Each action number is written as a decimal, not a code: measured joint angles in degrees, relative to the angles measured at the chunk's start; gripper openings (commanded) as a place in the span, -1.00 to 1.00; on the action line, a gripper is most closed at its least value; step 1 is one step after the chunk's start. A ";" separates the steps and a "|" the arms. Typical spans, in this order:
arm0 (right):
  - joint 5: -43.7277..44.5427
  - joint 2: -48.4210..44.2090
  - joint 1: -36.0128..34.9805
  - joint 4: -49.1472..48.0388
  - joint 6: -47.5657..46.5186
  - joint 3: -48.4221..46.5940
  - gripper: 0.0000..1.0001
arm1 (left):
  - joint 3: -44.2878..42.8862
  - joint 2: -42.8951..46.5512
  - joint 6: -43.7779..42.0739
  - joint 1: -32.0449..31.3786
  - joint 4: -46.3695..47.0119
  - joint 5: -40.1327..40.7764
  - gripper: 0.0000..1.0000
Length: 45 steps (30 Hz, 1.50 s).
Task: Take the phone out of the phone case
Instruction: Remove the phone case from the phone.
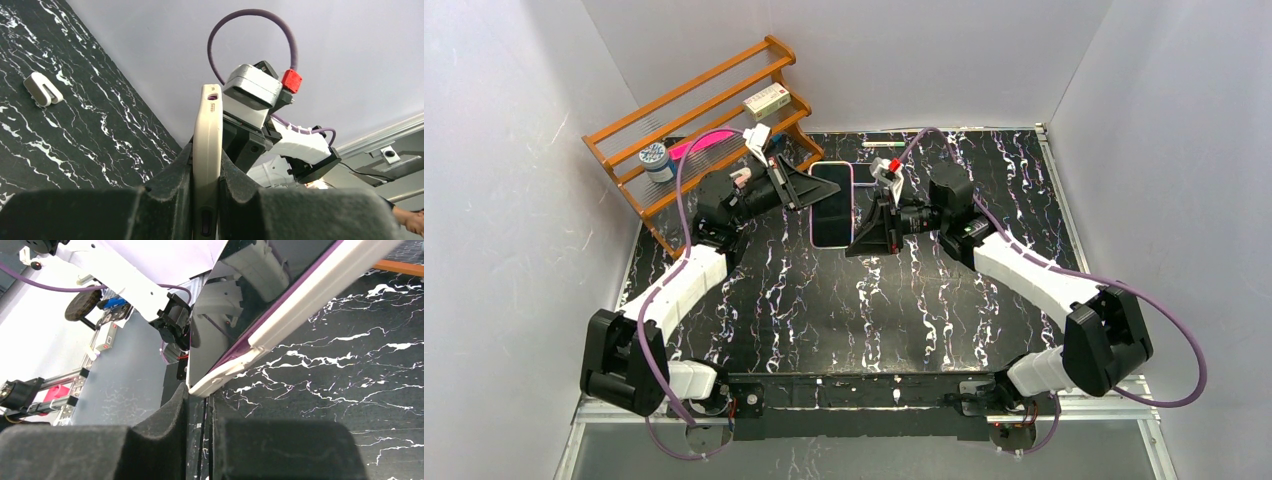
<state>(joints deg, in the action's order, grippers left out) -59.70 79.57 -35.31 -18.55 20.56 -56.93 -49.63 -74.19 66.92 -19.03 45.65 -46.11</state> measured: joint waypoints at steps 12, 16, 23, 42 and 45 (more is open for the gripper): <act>-0.02 0.35 0.04 4.50 -8.15 -3.28 -0.73 | -1.44 -2.23 7.63 0.22 0.96 0.37 -1.00; 0.00 0.42 0.02 5.44 -9.11 -3.76 -0.28 | -1.44 -2.12 7.28 0.20 1.01 0.72 -1.00; -0.07 -0.48 0.04 3.98 -6.84 -2.49 0.13 | -1.44 -1.99 4.59 0.09 0.72 1.07 -1.00; -1.16 1.92 0.09 -8.22 3.54 -1.36 -0.06 | -1.42 -1.46 2.67 0.11 0.81 2.27 -1.00; -1.57 2.38 0.04 -9.77 4.50 -1.40 -0.33 | -1.38 -0.81 2.32 0.11 0.66 2.38 -1.00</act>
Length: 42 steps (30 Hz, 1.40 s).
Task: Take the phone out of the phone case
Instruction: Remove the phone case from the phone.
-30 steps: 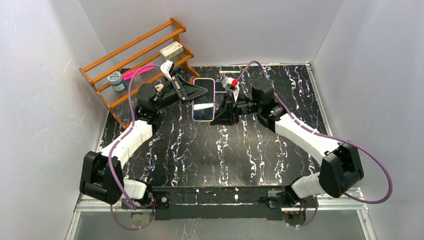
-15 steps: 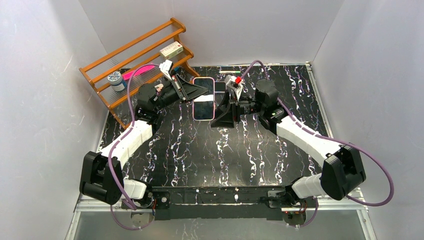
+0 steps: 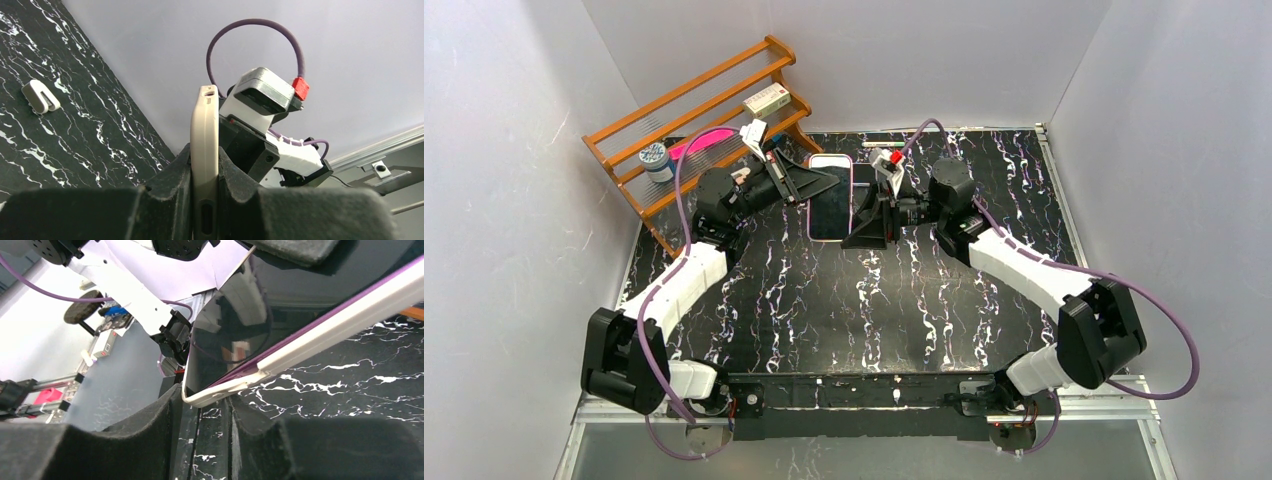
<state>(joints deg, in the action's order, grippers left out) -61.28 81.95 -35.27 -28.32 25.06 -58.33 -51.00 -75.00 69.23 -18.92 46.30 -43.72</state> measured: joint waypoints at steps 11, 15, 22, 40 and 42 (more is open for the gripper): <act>-1.81 1.11 0.26 8.22 -4.24 -2.95 -0.97 | 0.00 0.59 -0.63 -0.02 2.08 -0.79 -1.00; -1.53 1.11 0.24 15.04 -10.14 -5.88 -0.97 | 0.00 0.55 0.66 -0.13 2.78 -0.09 -1.00; 0.15 1.11 0.22 22.05 -16.90 -8.17 -0.97 | 0.00 0.20 1.36 -1.11 3.08 1.92 -1.00; 14.91 3.28 0.09 22.67 -30.69 -11.10 -0.87 | 1.79 0.57 9.49 -5.38 1.27 6.54 -1.00; 15.10 3.23 0.46 22.29 -29.38 -10.67 -0.72 | 1.99 0.85 8.52 -5.51 1.07 6.71 -1.00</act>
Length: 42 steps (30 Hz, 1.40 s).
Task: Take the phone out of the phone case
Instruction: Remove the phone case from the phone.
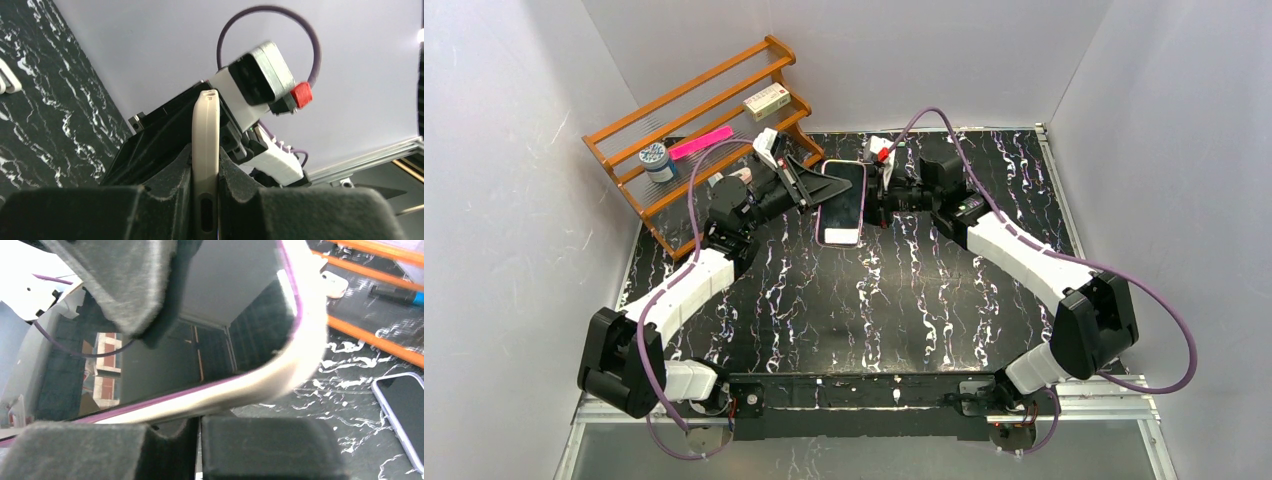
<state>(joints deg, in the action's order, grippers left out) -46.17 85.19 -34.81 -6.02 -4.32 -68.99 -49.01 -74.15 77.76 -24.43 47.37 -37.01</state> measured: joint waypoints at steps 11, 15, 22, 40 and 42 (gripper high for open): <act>-0.11 -6.14 2.49 -3.72 11.98 10.80 0.09 | 0.00 0.33 -10.27 -0.81 -8.81 -1.18 -1.00; -2.03 -8.46 2.49 -4.42 13.94 11.17 0.20 | -0.57 0.22 -11.19 -0.79 -9.33 -2.23 -1.00; -2.54 -10.84 2.82 -5.79 16.37 13.18 0.33 | -1.92 0.22 -12.55 -0.81 -9.35 -2.51 -1.00; 6.16 -19.23 1.99 -17.38 43.50 24.04 0.47 | 3.10 0.22 -6.60 -0.79 -9.64 14.56 -1.00; 7.37 -19.23 1.95 -18.64 47.54 24.28 0.47 | 3.74 0.22 -5.75 -0.79 -9.22 15.80 -1.00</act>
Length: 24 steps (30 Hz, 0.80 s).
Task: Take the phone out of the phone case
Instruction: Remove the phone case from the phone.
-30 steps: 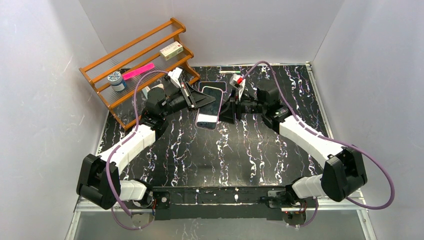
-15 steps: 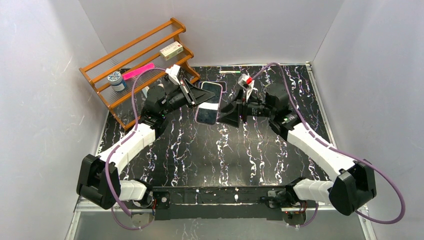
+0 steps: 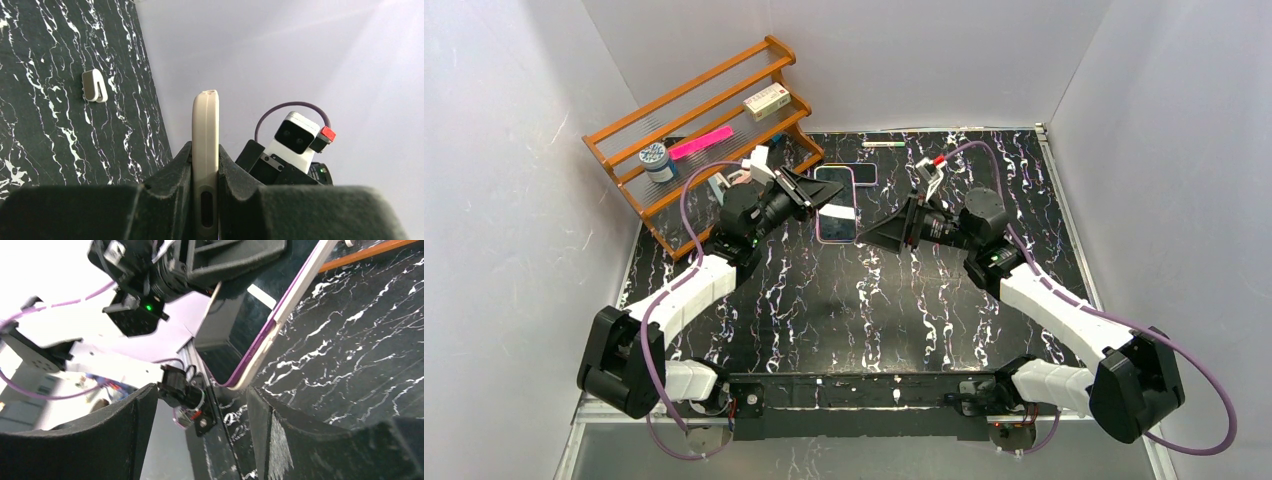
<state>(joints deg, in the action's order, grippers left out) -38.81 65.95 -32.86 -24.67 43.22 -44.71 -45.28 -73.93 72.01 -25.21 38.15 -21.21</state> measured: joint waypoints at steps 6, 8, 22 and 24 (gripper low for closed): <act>2.58 0.02 -0.22 -4.28 10.34 0.00 0.43 | 0.83 0.00 1.66 0.00 0.83 2.86 -1.00; 2.75 0.13 -0.33 -4.90 12.76 0.00 0.41 | 0.85 0.00 2.01 0.00 1.57 3.52 -1.00; 3.58 2.60 -2.12 -6.27 20.31 -0.02 0.31 | 1.16 0.00 3.72 -0.02 5.55 5.18 -1.00; 3.72 3.02 -2.16 -7.02 21.03 -0.02 0.29 | 1.31 0.00 3.98 -0.04 6.05 5.31 -1.00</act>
<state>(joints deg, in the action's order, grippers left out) -35.09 68.97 -35.03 -31.68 64.25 -44.73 -43.97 -73.93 75.99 -25.26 44.21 -15.90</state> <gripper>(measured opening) 0.659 0.144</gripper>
